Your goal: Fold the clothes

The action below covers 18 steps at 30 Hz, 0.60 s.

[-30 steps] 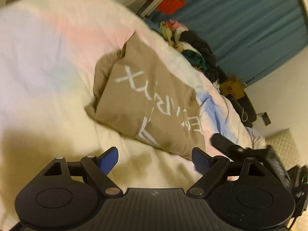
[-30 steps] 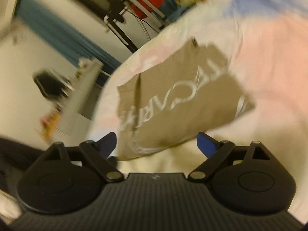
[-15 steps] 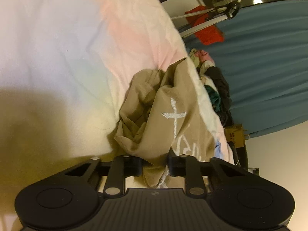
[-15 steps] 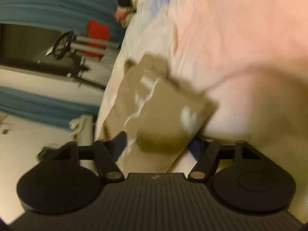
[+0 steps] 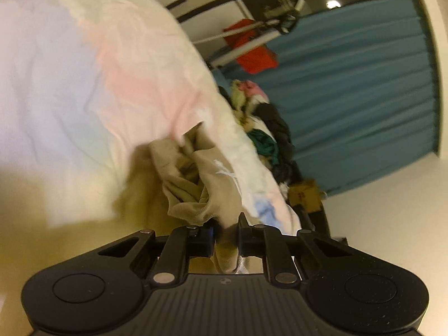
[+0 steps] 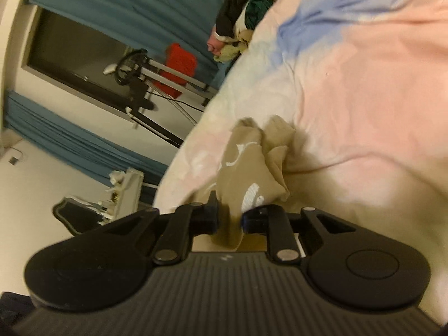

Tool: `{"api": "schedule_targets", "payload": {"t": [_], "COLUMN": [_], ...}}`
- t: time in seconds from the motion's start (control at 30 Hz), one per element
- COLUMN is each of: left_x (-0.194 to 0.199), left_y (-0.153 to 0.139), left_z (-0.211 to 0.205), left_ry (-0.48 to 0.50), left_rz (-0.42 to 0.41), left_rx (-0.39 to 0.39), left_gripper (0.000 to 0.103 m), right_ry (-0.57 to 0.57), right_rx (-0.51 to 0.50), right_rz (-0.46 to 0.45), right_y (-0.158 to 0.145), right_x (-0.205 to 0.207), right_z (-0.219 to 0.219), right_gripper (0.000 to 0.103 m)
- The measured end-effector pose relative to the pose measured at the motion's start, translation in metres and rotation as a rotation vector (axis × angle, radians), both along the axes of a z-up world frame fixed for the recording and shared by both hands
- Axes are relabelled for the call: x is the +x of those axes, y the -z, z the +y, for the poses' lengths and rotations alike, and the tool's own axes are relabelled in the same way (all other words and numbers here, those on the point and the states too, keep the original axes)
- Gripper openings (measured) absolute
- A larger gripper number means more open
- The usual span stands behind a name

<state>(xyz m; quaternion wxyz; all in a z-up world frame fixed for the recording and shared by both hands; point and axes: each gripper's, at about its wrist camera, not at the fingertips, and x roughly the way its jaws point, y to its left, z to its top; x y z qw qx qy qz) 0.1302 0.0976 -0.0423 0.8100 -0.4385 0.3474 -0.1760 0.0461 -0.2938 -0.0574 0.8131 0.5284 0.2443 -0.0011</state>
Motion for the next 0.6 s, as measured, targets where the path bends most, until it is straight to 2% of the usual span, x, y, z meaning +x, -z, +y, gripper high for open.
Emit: {"api": "schedule_targets", "payload": {"t": [0.17, 0.3, 0.37, 0.47, 0.6], "left_x": [-0.027, -0.026, -0.021, 0.012, 0.076], "left_y": [-0.02, -0.044, -0.057, -0.078, -0.102], "left_z": [-0.022, -0.067, -0.094, -0.141, -0.206], "left_ry": [0.113, 0.198, 0.235, 0.275, 0.294], "left_rz": [0.029, 0.055, 0.068, 0.059, 0.057], "left_rx": [-0.067, -0.007, 0.032, 0.096, 0.135], "left_gripper": [0.016, 0.016, 0.016, 0.016, 0.015], "right_ry": [0.003, 0.021, 0.047, 0.088, 0.15], "right_rx": [0.021, 0.043, 0.042, 0.038, -0.014], "right_rz": [-0.014, 0.005, 0.008, 0.007, -0.011], "right_y": [-0.033, -0.049, -0.054, -0.06, -0.076], "right_x": [-0.038, -0.063, -0.061, -0.052, -0.006], "right_z": [-0.029, -0.061, -0.081, -0.112, -0.156], "right_gripper": [0.019, 0.019, 0.019, 0.019, 0.019]}}
